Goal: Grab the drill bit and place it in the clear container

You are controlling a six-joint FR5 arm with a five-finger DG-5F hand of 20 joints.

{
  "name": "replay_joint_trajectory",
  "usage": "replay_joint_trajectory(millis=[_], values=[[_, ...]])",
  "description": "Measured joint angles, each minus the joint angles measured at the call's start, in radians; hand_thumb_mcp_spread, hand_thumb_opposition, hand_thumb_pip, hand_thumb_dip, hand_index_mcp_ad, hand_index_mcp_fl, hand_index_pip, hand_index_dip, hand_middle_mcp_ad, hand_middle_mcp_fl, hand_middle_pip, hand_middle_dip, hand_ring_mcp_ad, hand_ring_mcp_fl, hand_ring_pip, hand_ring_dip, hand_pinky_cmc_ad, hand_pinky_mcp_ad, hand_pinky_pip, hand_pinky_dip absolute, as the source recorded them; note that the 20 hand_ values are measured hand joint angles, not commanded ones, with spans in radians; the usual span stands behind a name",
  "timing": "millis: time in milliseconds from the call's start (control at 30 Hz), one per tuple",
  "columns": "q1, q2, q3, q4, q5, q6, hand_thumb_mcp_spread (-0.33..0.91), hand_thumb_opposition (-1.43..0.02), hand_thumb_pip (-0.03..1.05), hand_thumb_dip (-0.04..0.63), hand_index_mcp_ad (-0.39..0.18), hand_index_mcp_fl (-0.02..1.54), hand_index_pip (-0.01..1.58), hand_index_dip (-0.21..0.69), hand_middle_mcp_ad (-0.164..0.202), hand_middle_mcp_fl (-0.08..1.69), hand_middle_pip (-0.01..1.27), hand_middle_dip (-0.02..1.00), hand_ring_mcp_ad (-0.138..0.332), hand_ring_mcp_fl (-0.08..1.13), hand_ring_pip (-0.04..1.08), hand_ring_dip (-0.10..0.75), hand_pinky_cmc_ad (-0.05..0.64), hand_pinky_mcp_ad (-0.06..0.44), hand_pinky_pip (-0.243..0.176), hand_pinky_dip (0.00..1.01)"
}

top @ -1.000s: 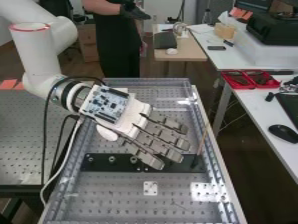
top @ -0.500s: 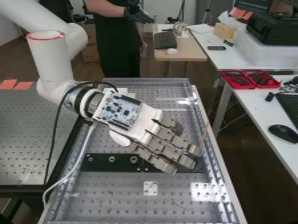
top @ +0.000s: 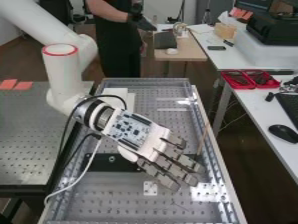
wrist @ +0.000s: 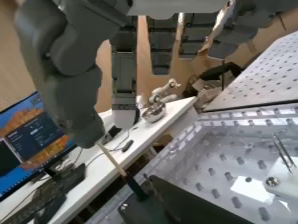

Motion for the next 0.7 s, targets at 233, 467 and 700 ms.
replay_joint_trajectory(millis=[233, 467, 700], values=[[-0.009, -0.039, 0.021, -0.006, 0.000, 0.014, 0.45, -0.83, 0.58, 0.272, -0.106, 0.32, 1.11, 0.410, 0.068, 0.14, 0.13, 0.17, 0.086, -0.02, 0.10, -0.005, 0.211, 0.119, -0.075, 0.12], [-0.011, -0.068, 0.032, -0.009, 0.000, 0.028, 0.47, -0.83, 0.55, 0.271, -0.122, 0.34, 1.15, 0.403, 0.070, 0.15, 0.12, 0.18, 0.087, -0.01, 0.11, -0.003, 0.211, 0.119, -0.075, 0.13], [-0.012, -0.087, 0.044, -0.018, -0.007, 0.033, 0.47, -0.83, 0.53, 0.272, -0.122, 0.36, 1.15, 0.398, 0.070, 0.19, 0.12, 0.18, 0.082, 0.00, 0.11, 0.000, 0.215, 0.119, -0.075, 0.14]])
